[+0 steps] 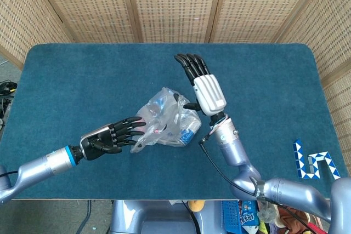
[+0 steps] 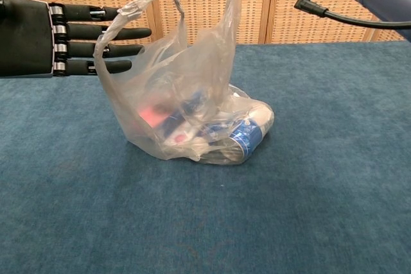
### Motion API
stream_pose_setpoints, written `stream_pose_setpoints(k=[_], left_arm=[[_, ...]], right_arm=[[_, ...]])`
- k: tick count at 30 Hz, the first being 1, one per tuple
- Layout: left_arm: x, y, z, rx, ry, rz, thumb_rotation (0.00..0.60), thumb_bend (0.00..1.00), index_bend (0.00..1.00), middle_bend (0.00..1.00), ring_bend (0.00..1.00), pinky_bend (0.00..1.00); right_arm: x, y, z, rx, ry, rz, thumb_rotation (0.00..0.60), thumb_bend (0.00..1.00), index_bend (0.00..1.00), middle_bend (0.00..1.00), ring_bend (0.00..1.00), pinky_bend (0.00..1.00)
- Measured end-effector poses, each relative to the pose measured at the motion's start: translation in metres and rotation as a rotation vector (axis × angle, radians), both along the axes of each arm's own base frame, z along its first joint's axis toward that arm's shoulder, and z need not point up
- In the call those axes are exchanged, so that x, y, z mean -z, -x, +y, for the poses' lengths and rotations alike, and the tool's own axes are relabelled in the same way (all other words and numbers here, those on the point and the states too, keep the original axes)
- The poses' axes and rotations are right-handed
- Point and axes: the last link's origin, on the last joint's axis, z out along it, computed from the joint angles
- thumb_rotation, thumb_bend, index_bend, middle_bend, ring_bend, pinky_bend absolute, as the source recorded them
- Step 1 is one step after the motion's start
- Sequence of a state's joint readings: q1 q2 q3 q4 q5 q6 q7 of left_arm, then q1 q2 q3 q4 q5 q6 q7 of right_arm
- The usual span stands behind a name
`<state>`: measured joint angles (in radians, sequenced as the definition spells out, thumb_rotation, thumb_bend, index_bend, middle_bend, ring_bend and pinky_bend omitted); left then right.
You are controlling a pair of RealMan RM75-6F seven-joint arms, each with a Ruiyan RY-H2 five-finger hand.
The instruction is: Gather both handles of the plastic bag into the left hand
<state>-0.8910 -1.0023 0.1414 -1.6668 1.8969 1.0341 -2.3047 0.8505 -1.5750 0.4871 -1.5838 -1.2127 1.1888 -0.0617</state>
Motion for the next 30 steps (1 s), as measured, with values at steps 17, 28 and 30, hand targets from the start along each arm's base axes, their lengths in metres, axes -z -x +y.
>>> stream_pose_setpoints(k=[17, 28, 30], left_arm=[[0.009, -0.021, 0.008, 0.114, 0.102, 0.035, 0.600, 0.00, 0.17, 0.16, 0.20, 0.33], [0.022, -0.029, 0.016, 0.127, 0.171, 0.024, 0.600, 0.00, 0.16, 0.15, 0.19, 0.33], [0.024, -0.031, 0.018, 0.151, 0.195, 0.013, 0.600, 0.00, 0.16, 0.15, 0.19, 0.33]], right_arm=[[0.001, 0.000, -0.001, -0.004, 0.008, 0.016, 0.600, 0.40, 0.00, 0.11, 0.06, 0.01], [0.001, -0.003, -0.002, -0.008, 0.009, 0.021, 0.600, 0.40, 0.00, 0.11, 0.06, 0.01], [0.002, -0.004, -0.002, -0.009, 0.007, 0.022, 0.600, 0.40, 0.00, 0.11, 0.06, 0.01]])
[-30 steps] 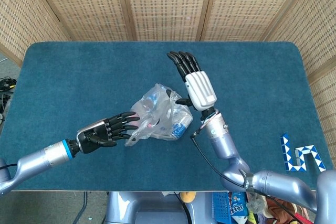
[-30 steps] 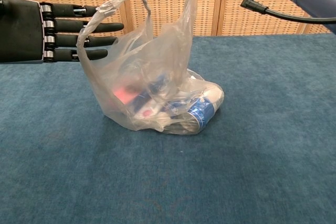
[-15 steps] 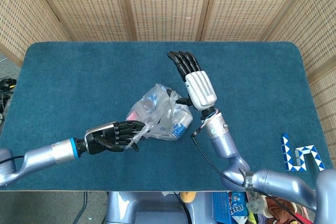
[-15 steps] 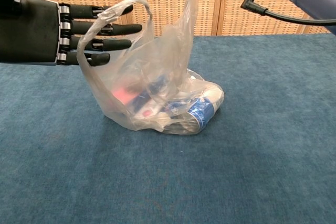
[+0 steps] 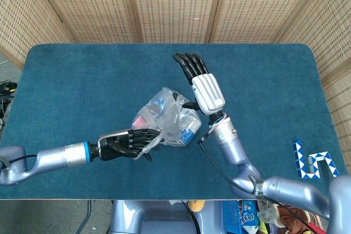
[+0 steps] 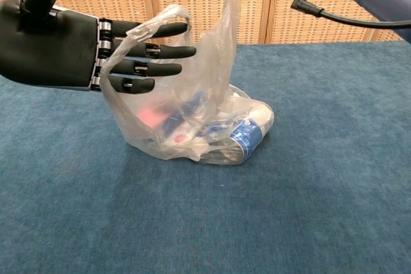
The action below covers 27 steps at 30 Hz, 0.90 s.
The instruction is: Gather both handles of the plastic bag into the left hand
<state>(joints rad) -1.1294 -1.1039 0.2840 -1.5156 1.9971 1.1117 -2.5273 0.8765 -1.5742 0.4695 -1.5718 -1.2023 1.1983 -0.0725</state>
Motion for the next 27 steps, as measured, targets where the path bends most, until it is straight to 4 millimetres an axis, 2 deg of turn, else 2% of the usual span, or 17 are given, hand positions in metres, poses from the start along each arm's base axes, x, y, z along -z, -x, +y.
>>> stream_pose_setpoints(k=[7, 10, 12, 15, 17, 27], left_arm=[[0.008, -0.008, 0.010, 0.095, 0.104, -0.061, 0.600, 0.00, 0.20, 0.18, 0.20, 0.34], [0.015, -0.009, 0.014, 0.106, 0.142, -0.102, 0.600, 0.01, 0.27, 0.25, 0.24, 0.34], [0.019, -0.008, 0.016, 0.097, 0.153, -0.127, 0.599, 0.10, 0.32, 0.32, 0.28, 0.32], [0.021, -0.005, 0.018, 0.045, 0.145, -0.185, 0.600, 0.24, 0.36, 0.38, 0.32, 0.33], [0.022, -0.002, 0.019, 0.006, 0.136, -0.243, 0.600, 0.28, 0.37, 0.39, 0.33, 0.34], [0.020, 0.018, 0.019, -0.103, 0.080, -0.425, 0.600, 0.27, 0.36, 0.39, 0.39, 0.44]], right_arm=[[0.003, 0.001, 0.000, 0.005, -0.003, 0.001, 0.600, 0.40, 0.00, 0.11, 0.06, 0.01], [0.002, 0.002, -0.001, 0.008, 0.000, -0.001, 0.600, 0.40, 0.00, 0.11, 0.06, 0.01], [0.002, 0.003, -0.001, 0.009, 0.003, 0.000, 0.600, 0.40, 0.00, 0.11, 0.06, 0.01], [0.001, 0.005, -0.002, 0.014, 0.006, 0.000, 0.600, 0.40, 0.00, 0.11, 0.06, 0.01], [0.001, 0.007, -0.002, 0.020, 0.004, -0.002, 0.600, 0.40, 0.00, 0.11, 0.06, 0.01], [0.002, 0.019, -0.003, 0.040, 0.004, 0.003, 0.600, 0.40, 0.00, 0.11, 0.06, 0.01]])
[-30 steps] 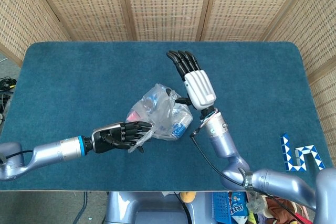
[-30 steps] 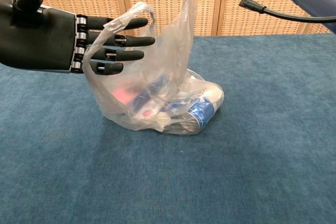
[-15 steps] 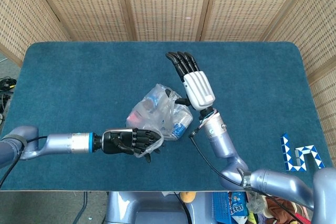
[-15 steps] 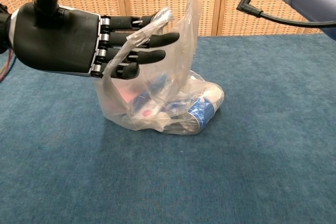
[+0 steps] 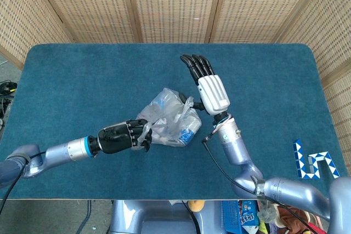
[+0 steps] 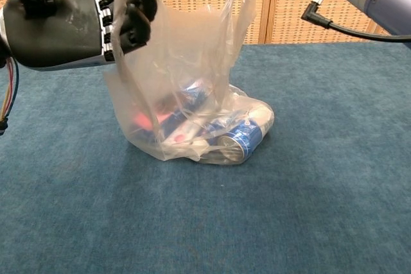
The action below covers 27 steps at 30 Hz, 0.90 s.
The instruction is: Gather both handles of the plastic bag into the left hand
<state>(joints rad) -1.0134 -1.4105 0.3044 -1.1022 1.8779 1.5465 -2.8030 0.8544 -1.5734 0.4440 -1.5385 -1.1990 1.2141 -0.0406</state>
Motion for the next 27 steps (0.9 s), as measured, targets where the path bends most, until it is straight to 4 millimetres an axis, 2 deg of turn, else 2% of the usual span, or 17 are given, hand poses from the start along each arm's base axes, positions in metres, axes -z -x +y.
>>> stream_pose_setpoints(k=[9, 18, 22, 27], left_arm=[[-0.007, 0.023, 0.003, -0.076, -0.041, -0.033, 0.600, 0.26, 0.36, 0.40, 0.42, 0.48], [-0.011, 0.052, 0.004, -0.063, -0.097, 0.190, 0.600, 0.19, 0.26, 0.30, 0.33, 0.46], [-0.011, 0.053, 0.002, -0.047, -0.081, 0.213, 0.600, 0.16, 0.25, 0.28, 0.32, 0.45], [-0.010, 0.044, -0.001, 0.043, -0.056, 0.245, 0.600, 0.13, 0.23, 0.26, 0.30, 0.44]], right_arm=[[-0.004, 0.009, 0.000, 0.011, 0.006, -0.001, 0.600, 0.40, 0.00, 0.11, 0.06, 0.01], [-0.008, 0.013, 0.000, 0.014, 0.009, -0.007, 0.600, 0.41, 0.00, 0.11, 0.06, 0.01], [-0.008, 0.012, 0.000, 0.010, 0.010, -0.005, 0.600, 0.41, 0.00, 0.11, 0.06, 0.01], [-0.009, 0.011, 0.001, 0.006, 0.014, -0.003, 0.600, 0.41, 0.00, 0.11, 0.06, 0.01]])
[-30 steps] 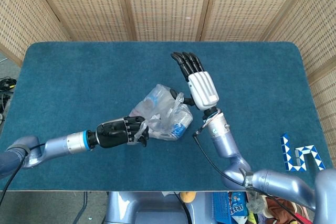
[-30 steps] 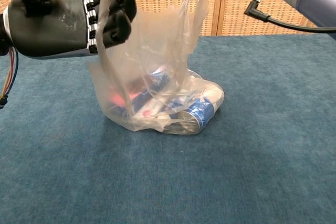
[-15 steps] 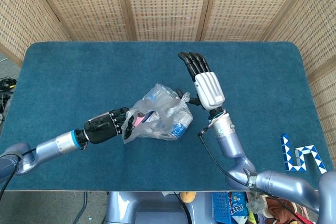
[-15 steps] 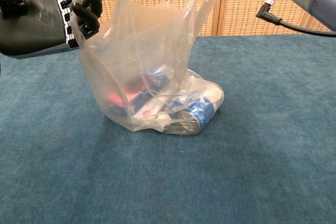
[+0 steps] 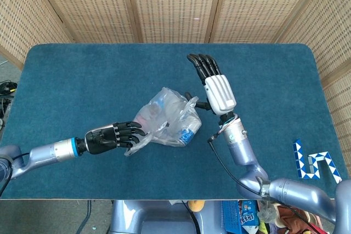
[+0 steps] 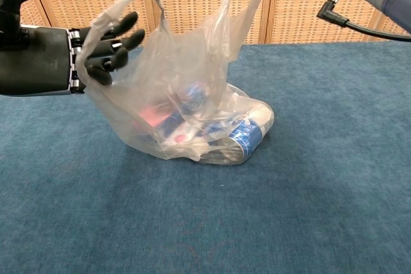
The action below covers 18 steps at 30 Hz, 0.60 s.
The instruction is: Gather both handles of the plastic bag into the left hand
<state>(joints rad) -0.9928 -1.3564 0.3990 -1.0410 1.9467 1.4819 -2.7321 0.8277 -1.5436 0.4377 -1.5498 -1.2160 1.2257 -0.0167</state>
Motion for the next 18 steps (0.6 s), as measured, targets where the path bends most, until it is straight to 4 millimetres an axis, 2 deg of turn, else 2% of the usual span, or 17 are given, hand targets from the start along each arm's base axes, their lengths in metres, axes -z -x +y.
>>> stream_pose_setpoints(k=[10, 18], left_arm=[[-0.006, -0.024, -0.003, 0.197, 0.004, 0.088, 0.600, 0.08, 0.22, 0.24, 0.30, 0.43], [-0.001, -0.048, -0.002, 0.260, 0.060, 0.139, 0.590, 0.03, 0.19, 0.19, 0.27, 0.40]], right_arm=[[-0.003, 0.000, 0.000, -0.003, 0.008, 0.006, 0.600, 0.41, 0.00, 0.11, 0.06, 0.01], [-0.003, 0.000, 0.000, -0.005, 0.005, 0.007, 0.600, 0.41, 0.00, 0.11, 0.06, 0.01]])
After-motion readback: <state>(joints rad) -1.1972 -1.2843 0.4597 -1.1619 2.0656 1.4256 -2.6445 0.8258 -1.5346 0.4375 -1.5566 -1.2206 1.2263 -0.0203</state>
